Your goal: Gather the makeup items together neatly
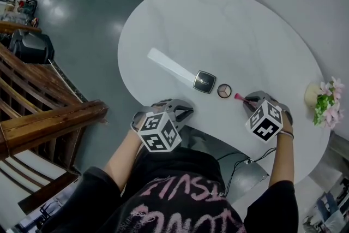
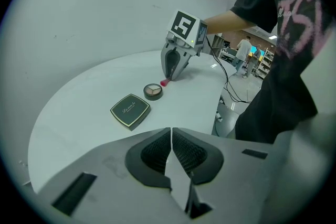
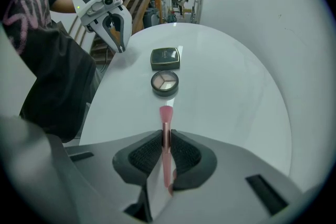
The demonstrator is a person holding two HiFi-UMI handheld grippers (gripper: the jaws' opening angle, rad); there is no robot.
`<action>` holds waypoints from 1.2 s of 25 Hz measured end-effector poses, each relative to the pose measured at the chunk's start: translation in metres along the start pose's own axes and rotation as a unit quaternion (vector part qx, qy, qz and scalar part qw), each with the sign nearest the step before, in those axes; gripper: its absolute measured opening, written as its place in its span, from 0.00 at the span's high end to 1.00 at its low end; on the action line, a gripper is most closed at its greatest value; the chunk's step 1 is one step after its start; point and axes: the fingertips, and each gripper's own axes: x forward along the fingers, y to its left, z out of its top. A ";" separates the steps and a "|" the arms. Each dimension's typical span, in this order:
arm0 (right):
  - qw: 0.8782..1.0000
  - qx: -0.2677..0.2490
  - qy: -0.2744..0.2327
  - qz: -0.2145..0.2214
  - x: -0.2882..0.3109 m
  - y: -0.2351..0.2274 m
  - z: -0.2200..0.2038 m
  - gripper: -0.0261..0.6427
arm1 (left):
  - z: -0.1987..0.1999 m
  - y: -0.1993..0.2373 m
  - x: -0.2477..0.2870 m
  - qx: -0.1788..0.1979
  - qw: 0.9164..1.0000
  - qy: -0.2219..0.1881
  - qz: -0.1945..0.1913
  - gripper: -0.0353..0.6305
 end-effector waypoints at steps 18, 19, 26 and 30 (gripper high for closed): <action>0.990 0.098 -0.088 -0.048 -0.027 0.006 0.001 0.79 | 0.008 -0.007 -0.006 -0.002 1.000 -0.014 0.017 0.92; 0.988 0.106 -0.096 -0.051 -0.029 0.007 0.001 0.79 | 0.010 -0.008 -0.006 -0.004 1.000 -0.017 0.019 0.92; 0.969 0.172 -0.157 -0.085 -0.039 0.019 0.008 0.83 | 0.021 -0.008 -0.008 -0.027 0.998 -0.043 0.043 0.92; 0.956 0.208 -0.182 -0.104 -0.045 0.026 0.010 0.84 | 0.030 -0.003 -0.007 -0.049 0.995 -0.061 0.067 0.92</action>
